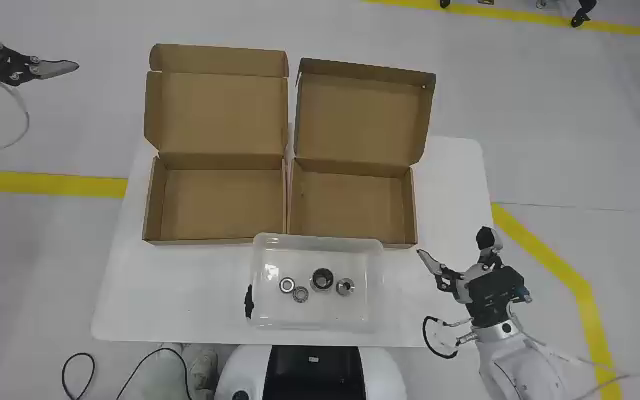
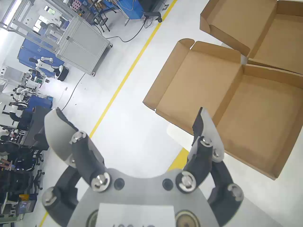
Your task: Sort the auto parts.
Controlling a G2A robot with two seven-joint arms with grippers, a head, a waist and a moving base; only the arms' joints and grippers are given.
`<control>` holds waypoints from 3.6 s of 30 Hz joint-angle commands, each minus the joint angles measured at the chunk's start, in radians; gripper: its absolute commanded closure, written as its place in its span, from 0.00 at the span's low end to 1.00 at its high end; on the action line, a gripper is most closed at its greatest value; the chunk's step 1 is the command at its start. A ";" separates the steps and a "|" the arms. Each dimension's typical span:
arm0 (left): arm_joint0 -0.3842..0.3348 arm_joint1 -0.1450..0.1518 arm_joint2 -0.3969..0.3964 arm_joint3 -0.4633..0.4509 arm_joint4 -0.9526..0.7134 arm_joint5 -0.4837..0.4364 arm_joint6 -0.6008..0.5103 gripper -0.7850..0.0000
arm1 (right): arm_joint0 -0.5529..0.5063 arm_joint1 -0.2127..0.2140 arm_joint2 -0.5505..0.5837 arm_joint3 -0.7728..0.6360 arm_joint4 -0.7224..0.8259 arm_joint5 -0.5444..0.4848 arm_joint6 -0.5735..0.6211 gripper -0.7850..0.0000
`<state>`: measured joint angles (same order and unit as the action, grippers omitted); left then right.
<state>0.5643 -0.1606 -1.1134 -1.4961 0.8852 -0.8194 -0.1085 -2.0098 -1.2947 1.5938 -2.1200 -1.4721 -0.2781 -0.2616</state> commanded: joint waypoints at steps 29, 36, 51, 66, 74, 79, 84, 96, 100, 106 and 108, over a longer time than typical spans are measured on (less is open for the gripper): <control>0.000 0.000 0.000 0.000 0.000 0.000 0.000 0.00 | 0.000 0.000 0.000 0.000 0.000 0.000 0.000 0.00; 0.000 0.000 0.000 0.000 0.000 0.000 0.000 0.00 | 0.000 0.000 0.000 0.000 0.000 0.000 0.000 0.00; 0.000 0.000 0.000 0.000 0.000 0.000 0.000 0.00 | 0.000 0.000 0.000 0.000 0.000 0.000 0.000 0.00; 0.000 0.000 0.000 0.000 0.000 0.000 0.000 0.00 | 0.162 0.008 -0.126 0.061 -0.077 -0.155 0.111 0.00; 0.000 0.000 0.000 0.000 0.000 0.000 0.000 0.00 | 0.314 0.011 -0.248 0.142 -0.093 -0.291 0.198 0.00; 0.000 0.000 0.000 0.000 0.000 0.000 0.000 0.00 | 0.394 0.012 -0.322 0.204 -0.039 -0.419 0.170 0.00; 0.000 0.000 0.000 0.000 0.000 0.000 0.000 0.00 | 0.394 0.012 -0.322 0.204 -0.039 -0.419 0.170 0.00; 0.000 0.000 0.000 0.000 0.000 0.000 0.000 0.00 | 0.394 0.012 -0.322 0.204 -0.039 -0.419 0.170 0.00; 0.000 0.000 0.000 0.000 0.000 0.000 0.000 0.00 | 0.430 0.017 -0.365 0.189 -0.073 -0.503 0.257 0.00; 0.000 0.000 0.000 0.000 0.000 0.000 0.000 0.00 | 0.481 0.024 -0.425 0.175 -0.090 -0.605 0.392 0.00; 0.000 0.000 0.000 0.000 0.000 0.000 0.000 0.00 | 0.493 0.025 -0.443 0.178 -0.090 -0.619 0.446 0.00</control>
<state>0.5643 -0.1606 -1.1134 -1.4961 0.8852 -0.8194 -0.1085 -1.5221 -1.2704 1.1582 -1.9434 -1.5631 -0.8935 0.1548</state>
